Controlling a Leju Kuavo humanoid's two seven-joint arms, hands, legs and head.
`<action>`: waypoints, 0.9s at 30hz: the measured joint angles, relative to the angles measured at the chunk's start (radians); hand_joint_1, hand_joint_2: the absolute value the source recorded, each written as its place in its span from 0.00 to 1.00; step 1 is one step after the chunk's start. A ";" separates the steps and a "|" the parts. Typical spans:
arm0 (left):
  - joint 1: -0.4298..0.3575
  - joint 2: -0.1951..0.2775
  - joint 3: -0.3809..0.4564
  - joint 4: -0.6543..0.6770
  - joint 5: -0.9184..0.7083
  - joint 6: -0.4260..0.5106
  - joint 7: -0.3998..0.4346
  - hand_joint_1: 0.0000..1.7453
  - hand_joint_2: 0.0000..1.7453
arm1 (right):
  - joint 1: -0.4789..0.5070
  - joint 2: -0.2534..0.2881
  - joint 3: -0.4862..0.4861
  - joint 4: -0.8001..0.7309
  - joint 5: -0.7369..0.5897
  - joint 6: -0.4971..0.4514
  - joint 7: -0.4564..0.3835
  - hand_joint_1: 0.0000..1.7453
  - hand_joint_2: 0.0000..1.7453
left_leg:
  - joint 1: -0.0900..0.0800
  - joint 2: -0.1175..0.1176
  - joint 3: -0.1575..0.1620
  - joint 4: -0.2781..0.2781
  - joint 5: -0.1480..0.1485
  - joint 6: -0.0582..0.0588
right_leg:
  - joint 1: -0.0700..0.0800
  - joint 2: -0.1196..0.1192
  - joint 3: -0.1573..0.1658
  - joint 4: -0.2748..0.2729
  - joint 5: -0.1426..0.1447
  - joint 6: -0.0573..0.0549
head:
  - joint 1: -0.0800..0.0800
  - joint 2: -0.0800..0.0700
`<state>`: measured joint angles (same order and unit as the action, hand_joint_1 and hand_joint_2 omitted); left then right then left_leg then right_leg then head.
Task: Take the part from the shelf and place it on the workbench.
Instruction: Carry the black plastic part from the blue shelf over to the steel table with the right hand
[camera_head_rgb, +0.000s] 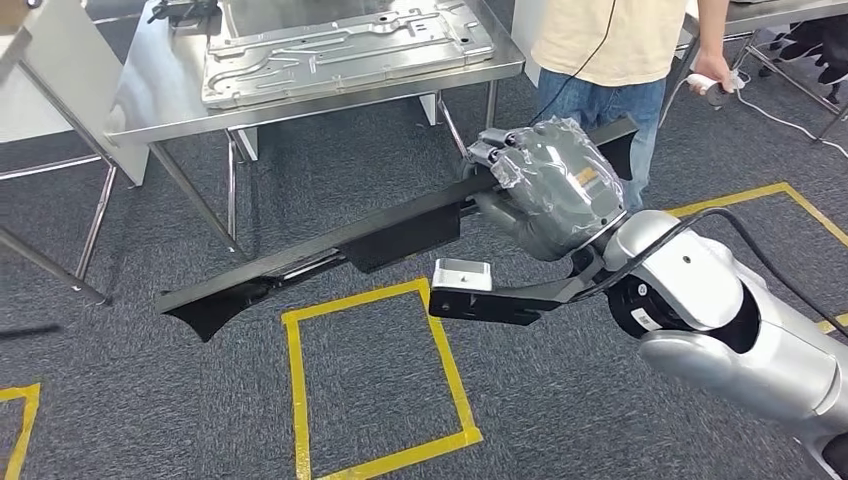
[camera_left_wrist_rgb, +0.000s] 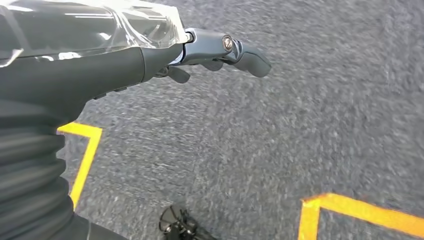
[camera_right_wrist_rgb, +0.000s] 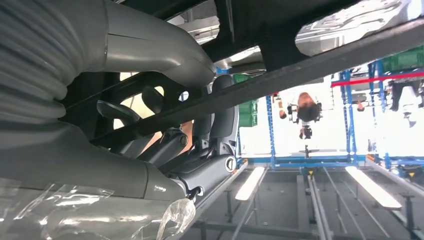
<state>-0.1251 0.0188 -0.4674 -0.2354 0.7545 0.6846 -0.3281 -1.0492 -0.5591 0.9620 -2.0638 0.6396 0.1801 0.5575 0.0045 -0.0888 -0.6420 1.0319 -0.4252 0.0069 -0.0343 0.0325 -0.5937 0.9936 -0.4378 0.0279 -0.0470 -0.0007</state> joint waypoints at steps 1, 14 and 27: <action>-0.001 0.000 0.000 0.000 0.000 -0.002 0.000 0.00 1.00 | 0.000 -0.001 0.000 0.000 0.001 -0.001 0.001 1.00 1.00 | 0.000 0.037 -0.030 0.060 -0.028 -0.006 | 0.001 -0.008 0.002 0.000 -0.002 -0.004 | -0.002 0.000; -0.007 0.006 0.000 0.000 0.005 -0.049 0.000 0.00 1.00 | 0.019 -0.009 -0.002 0.004 0.004 -0.005 0.024 1.00 1.00 | -0.009 0.089 0.032 -0.073 0.046 0.029 | 0.007 -0.043 0.032 -0.003 -0.037 0.024 | -0.003 0.000; -0.009 0.009 -0.002 0.000 0.020 -0.168 -0.025 0.00 1.00 | 0.063 -0.025 -0.004 0.006 0.144 0.014 0.029 1.00 1.00 | -0.007 0.061 0.060 -0.066 0.016 0.021 | 0.008 -0.030 -0.011 -0.001 0.009 0.021 | 0.002 0.000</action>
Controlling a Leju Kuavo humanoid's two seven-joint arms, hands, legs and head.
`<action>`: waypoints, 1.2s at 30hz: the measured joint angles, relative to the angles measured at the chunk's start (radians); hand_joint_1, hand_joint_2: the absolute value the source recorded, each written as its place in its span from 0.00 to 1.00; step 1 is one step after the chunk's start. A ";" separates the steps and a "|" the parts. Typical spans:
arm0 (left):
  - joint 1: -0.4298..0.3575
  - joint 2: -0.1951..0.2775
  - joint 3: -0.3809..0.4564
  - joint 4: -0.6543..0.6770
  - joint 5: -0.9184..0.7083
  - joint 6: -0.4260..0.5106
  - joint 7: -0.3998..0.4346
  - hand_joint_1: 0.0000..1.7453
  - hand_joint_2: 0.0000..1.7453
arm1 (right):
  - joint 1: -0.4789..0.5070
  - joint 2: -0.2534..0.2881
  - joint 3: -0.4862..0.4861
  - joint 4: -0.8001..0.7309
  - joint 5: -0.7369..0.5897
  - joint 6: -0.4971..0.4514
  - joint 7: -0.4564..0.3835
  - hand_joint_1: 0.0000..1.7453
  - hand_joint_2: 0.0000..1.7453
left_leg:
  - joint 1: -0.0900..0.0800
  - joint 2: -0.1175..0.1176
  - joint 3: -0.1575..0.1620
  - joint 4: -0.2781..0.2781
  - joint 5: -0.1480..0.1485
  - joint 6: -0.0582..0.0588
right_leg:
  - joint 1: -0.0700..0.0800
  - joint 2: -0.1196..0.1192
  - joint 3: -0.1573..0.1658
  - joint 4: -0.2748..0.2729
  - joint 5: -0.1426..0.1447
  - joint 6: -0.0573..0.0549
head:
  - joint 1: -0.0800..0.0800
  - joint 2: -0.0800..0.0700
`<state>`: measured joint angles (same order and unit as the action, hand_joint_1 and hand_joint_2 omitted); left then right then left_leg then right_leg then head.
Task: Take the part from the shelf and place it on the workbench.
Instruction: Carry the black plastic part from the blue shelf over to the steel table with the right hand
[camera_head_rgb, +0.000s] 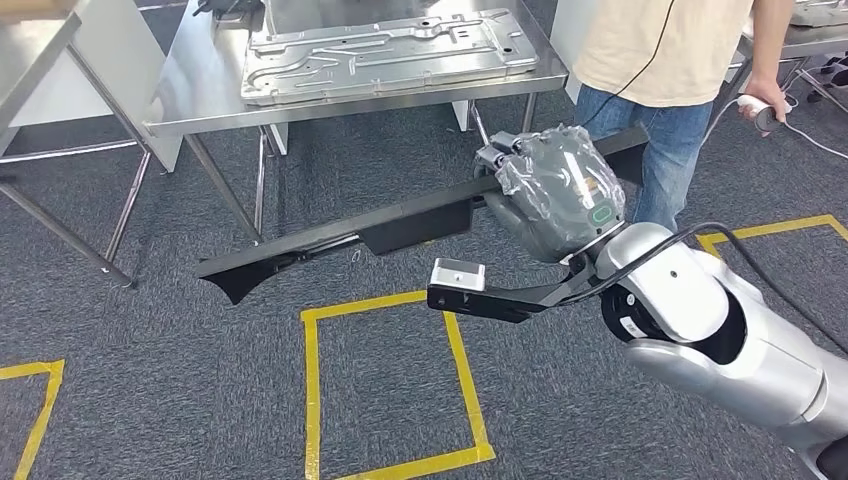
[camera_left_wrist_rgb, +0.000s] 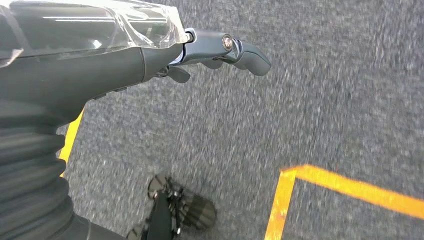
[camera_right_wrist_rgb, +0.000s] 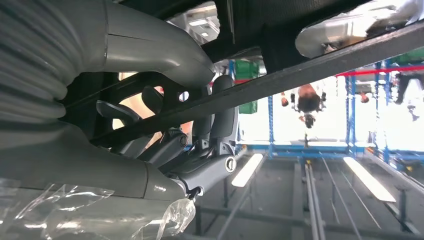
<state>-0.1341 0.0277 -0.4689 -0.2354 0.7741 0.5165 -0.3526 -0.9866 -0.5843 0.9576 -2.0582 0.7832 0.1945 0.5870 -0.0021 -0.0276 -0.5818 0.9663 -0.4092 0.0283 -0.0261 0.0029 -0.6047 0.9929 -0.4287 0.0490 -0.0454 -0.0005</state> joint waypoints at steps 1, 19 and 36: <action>0.000 0.001 0.000 0.000 0.000 -0.004 0.000 0.00 1.00 | 0.006 -0.001 0.000 0.001 0.001 0.003 -0.001 1.00 1.00 | 0.002 0.000 0.000 0.000 -0.001 -0.002 | 0.000 0.000 0.000 0.000 0.001 -0.006 | 0.000 0.000; -0.001 0.010 -0.002 0.000 0.005 -0.017 0.004 0.00 1.00 | 0.036 -0.005 -0.026 0.008 -0.009 0.031 -0.023 1.00 1.00 | -0.002 0.022 -0.008 -0.015 0.016 0.020 | 0.001 -0.004 -0.001 0.032 -0.038 0.002 | -0.001 0.000; -0.005 0.010 -0.014 0.000 -0.002 -0.015 0.004 0.00 1.00 | 0.048 -0.005 -0.030 0.008 -0.009 0.031 -0.032 1.00 1.00 | 0.003 0.015 -0.060 0.148 -0.090 -0.018 | 0.002 -0.004 0.008 -0.011 0.001 -0.034 | -0.002 0.000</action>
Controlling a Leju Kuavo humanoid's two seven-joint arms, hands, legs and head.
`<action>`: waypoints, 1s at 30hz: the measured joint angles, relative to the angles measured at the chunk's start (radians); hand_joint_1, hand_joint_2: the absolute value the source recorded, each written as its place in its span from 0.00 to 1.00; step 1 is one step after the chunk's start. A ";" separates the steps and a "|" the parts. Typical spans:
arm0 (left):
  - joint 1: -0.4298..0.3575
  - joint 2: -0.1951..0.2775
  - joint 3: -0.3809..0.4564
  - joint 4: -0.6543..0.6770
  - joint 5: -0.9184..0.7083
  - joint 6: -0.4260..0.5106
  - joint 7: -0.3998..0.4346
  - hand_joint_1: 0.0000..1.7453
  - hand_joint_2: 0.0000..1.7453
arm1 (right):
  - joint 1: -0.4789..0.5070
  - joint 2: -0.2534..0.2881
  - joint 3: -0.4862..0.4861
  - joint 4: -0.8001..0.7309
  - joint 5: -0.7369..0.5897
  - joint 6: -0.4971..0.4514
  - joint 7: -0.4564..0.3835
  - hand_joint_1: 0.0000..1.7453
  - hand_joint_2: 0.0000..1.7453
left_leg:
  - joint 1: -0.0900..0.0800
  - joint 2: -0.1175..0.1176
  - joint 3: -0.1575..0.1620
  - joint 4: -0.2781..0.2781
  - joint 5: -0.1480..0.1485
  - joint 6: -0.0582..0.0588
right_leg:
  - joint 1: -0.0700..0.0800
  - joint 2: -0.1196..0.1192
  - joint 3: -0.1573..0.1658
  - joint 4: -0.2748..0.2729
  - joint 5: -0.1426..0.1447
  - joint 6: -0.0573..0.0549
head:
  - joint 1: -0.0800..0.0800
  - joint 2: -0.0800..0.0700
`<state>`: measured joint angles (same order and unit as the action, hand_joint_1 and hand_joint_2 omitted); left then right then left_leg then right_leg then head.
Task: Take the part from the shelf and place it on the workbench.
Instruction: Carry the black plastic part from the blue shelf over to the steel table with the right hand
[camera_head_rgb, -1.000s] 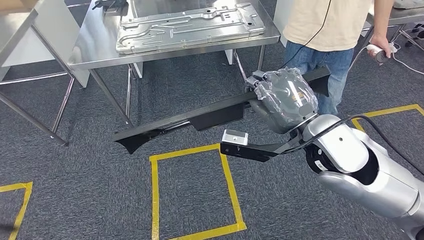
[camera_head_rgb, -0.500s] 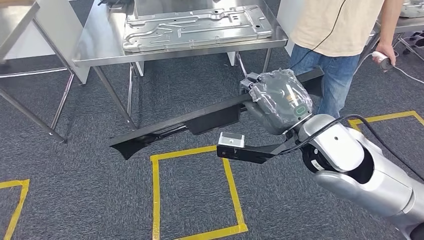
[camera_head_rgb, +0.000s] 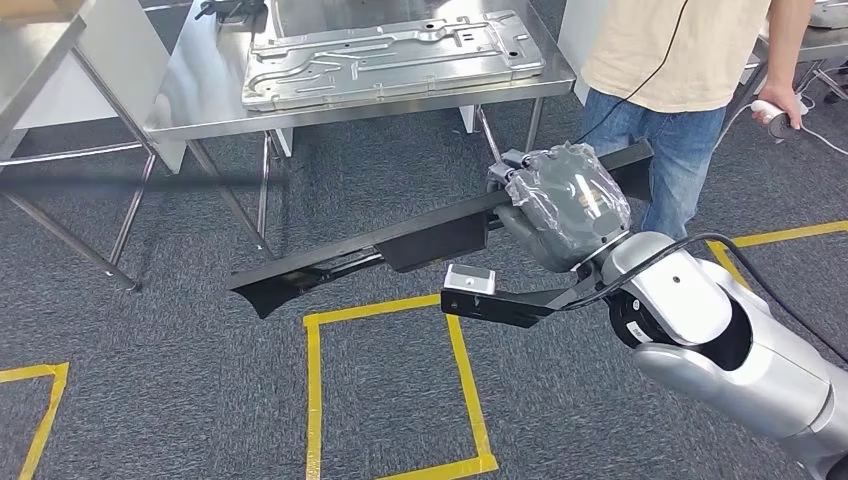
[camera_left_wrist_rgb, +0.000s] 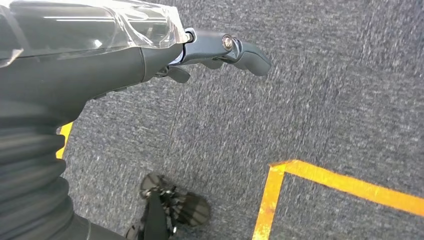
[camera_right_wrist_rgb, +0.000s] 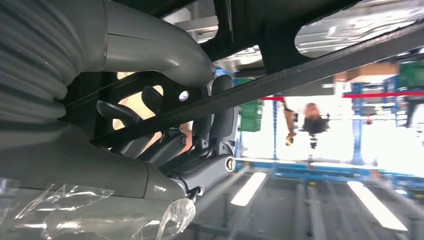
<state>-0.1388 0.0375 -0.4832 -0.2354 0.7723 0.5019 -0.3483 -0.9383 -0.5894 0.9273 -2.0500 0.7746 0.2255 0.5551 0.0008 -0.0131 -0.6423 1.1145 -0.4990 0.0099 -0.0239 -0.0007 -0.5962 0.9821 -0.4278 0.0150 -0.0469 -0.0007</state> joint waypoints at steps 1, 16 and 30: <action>0.000 0.000 -0.001 0.000 0.000 0.000 0.000 0.00 1.00 | 0.000 0.000 0.000 0.000 0.000 0.000 0.000 1.00 1.00 | 0.003 0.001 -0.039 0.073 -0.025 -0.005 | 0.000 0.000 0.001 0.000 -0.002 -0.002 | 0.000 0.000; 0.001 0.000 -0.010 0.000 0.001 0.001 0.000 0.00 1.00 | 0.003 -0.002 -0.014 -0.001 -0.001 0.008 -0.001 1.00 1.00 | -0.001 0.007 0.062 -0.166 0.102 0.051 | 0.002 0.002 -0.033 0.163 -0.118 0.042 | 0.003 0.000; 0.000 -0.002 -0.012 0.000 0.005 0.001 0.000 0.00 1.00 | 0.006 -0.002 -0.017 -0.002 -0.002 0.014 0.000 1.00 1.00 | -0.005 -0.002 0.061 -0.067 0.001 0.010 | -0.001 0.003 0.001 -0.013 0.012 0.005 | 0.001 0.000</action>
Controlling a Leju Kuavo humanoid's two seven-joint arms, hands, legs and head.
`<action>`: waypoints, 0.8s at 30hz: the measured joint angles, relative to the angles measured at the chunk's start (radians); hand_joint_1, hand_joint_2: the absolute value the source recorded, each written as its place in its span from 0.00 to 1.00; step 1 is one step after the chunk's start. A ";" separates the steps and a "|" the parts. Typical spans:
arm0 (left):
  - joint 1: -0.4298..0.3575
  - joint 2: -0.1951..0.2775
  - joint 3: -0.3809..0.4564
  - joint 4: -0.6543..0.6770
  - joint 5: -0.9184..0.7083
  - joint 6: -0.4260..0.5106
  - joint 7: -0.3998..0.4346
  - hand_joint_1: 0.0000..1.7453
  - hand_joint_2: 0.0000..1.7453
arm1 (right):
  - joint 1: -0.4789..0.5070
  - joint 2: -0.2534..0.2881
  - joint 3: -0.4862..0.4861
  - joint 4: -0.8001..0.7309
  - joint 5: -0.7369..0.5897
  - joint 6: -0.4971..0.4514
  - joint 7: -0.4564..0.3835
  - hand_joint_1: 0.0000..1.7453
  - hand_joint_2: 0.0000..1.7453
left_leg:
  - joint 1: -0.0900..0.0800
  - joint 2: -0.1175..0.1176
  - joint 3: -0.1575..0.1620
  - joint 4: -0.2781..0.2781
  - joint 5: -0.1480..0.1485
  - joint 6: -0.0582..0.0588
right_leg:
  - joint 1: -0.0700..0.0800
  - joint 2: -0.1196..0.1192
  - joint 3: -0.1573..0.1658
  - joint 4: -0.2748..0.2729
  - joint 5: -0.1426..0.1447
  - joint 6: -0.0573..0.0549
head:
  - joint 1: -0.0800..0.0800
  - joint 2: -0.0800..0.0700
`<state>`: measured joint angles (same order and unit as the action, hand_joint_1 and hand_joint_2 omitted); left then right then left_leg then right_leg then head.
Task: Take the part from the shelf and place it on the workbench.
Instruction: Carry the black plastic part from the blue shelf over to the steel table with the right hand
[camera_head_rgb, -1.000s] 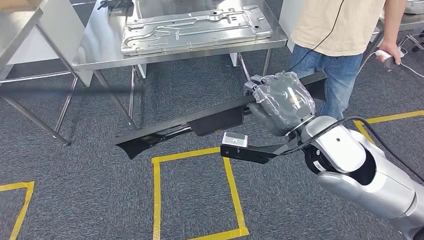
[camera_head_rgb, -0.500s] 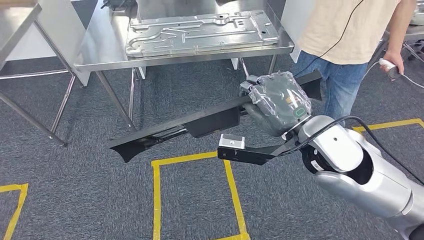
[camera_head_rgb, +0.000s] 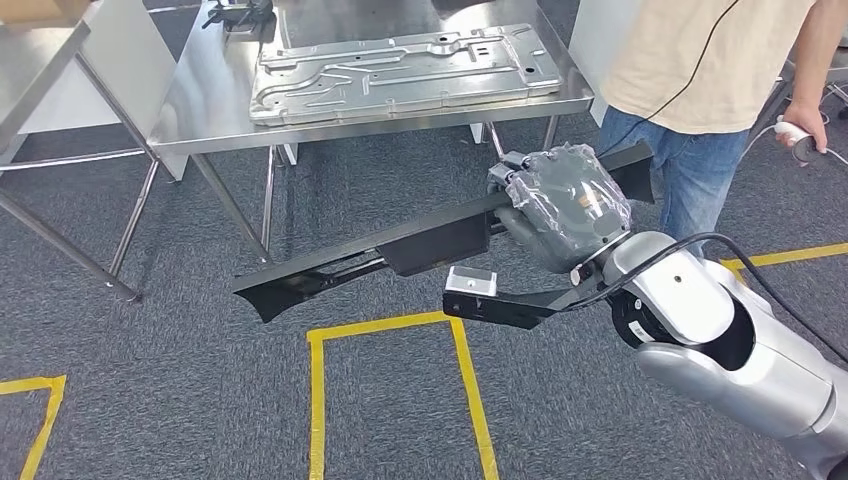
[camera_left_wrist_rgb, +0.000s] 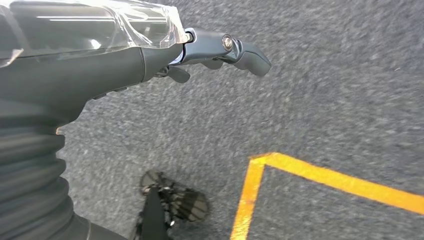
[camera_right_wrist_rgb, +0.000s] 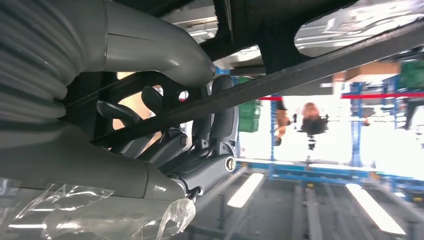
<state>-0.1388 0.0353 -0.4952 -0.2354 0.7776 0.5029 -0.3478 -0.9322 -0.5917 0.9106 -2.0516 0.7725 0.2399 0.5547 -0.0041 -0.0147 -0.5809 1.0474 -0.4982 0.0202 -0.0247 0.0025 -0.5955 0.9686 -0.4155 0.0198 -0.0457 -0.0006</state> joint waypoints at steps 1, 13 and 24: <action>0.000 0.000 0.000 0.000 0.000 0.000 0.000 0.00 1.00 | 0.000 0.000 -0.001 0.000 0.000 0.000 0.000 1.00 1.00 | 0.003 0.001 -0.036 0.069 -0.028 -0.007 | 0.000 0.000 0.002 0.000 -0.003 -0.003 | -0.001 0.000; 0.004 -0.002 0.000 0.000 0.001 0.001 0.000 0.00 1.00 | 0.002 0.000 -0.002 0.000 -0.001 0.000 0.001 1.00 1.00 | 0.008 0.010 -0.019 -0.084 0.101 0.013 | -0.002 0.003 0.054 -0.004 -0.052 0.040 | -0.002 0.000; 0.002 -0.005 -0.001 0.000 -0.001 -0.001 0.001 0.00 1.00 | 0.005 -0.006 -0.005 -0.002 -0.008 0.010 0.011 1.00 1.00 | -0.002 0.000 0.055 -0.090 0.044 0.033 | 0.006 0.002 -0.044 0.051 0.023 0.029 | 0.002 0.000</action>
<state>-0.1364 0.0300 -0.4959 -0.2354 0.7771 0.5023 -0.3471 -0.9272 -0.5972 0.9056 -2.0540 0.7643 0.2497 0.5657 -0.0061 -0.0143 -0.5259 0.9572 -0.4541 0.0535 -0.0183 0.0046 -0.6390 1.0194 -0.3923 0.0489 -0.0442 -0.0007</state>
